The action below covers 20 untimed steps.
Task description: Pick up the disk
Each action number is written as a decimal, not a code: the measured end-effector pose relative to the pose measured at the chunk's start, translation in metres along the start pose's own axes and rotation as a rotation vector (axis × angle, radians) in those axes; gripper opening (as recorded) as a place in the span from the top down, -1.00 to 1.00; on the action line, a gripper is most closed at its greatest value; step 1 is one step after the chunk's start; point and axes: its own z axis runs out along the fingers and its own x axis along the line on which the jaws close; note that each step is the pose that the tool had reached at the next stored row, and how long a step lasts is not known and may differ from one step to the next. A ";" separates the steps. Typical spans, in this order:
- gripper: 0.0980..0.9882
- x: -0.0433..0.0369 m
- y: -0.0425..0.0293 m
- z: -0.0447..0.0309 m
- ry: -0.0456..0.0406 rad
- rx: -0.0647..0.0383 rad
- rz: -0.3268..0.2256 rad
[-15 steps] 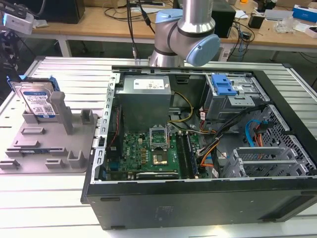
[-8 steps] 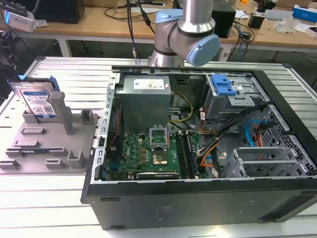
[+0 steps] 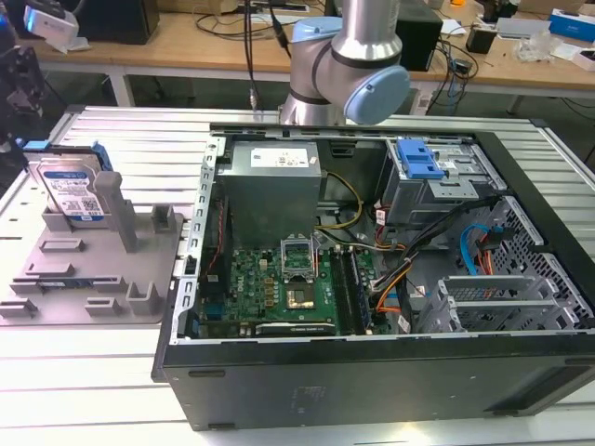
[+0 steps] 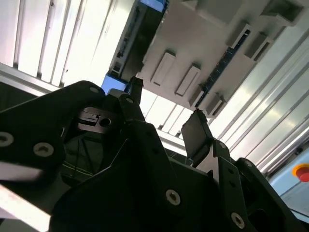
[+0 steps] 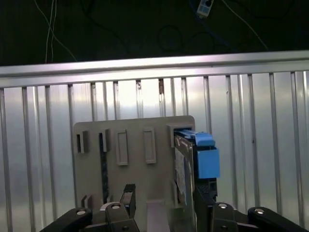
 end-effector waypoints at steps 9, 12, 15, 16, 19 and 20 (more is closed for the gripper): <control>-0.13 -0.0187 0.0043 0.0005 0.0007 0.009 -0.028; -0.13 -0.0209 0.0105 0.0014 0.0005 0.015 -0.029; -0.13 -0.0253 0.0186 0.0037 0.0030 0.021 -0.030; -0.13 -0.0255 0.0186 0.0051 0.0090 0.021 -0.031; -0.13 -0.0273 0.0187 0.0082 0.0178 0.022 -0.034; -0.13 -0.0297 0.0190 0.0094 0.0192 0.022 -0.036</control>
